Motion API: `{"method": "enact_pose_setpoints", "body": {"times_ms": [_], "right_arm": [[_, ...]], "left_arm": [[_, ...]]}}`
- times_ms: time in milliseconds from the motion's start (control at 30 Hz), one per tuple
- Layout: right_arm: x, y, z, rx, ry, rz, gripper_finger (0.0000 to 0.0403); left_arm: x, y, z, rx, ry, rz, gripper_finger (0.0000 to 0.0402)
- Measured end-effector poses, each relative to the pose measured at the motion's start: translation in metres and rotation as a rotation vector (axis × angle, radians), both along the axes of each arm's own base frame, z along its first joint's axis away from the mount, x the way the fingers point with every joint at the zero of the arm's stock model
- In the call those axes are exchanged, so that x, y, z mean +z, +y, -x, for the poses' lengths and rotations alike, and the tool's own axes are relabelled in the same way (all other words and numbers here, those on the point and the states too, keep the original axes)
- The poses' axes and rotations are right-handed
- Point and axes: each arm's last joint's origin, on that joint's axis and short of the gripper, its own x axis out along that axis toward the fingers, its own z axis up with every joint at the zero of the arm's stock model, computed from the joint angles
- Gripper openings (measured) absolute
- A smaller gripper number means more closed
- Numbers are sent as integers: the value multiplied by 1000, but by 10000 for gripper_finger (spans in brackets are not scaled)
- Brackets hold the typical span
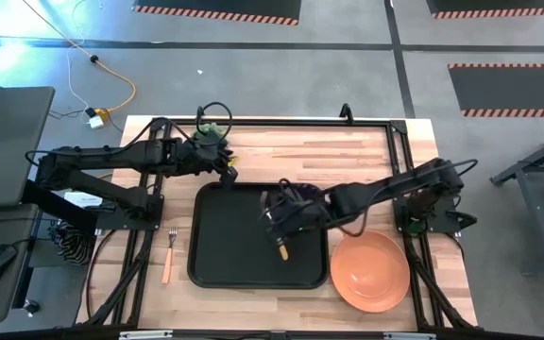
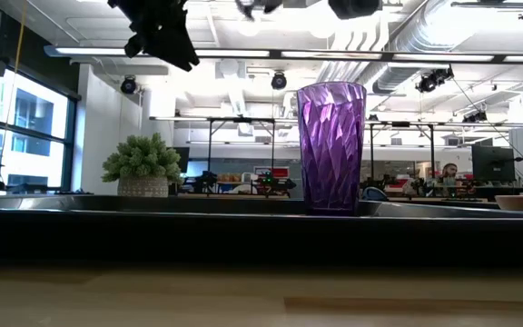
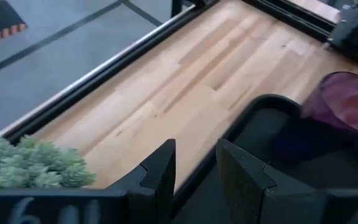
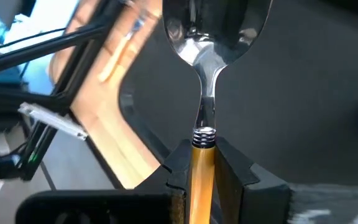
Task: Pick and place plate/cup/fork/spoon on tray
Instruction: Put the orange yellow on the left side of the black tray
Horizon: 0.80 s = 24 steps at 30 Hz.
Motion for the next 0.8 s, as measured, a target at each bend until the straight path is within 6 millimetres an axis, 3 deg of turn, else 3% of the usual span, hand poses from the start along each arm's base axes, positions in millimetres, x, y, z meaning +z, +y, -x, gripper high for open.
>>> {"method": "enact_pose_setpoints", "body": {"times_ms": [233, 800], "right_arm": [[-21, 15, -9, -92, 48, -79, 30], [-40, 49, 6, -320, 127, -139, 30]], "left_arm": [[0, 1, 0, 13, 10, -30, 108], [0, 1, 0, -13, 33, -56, 108]]}}
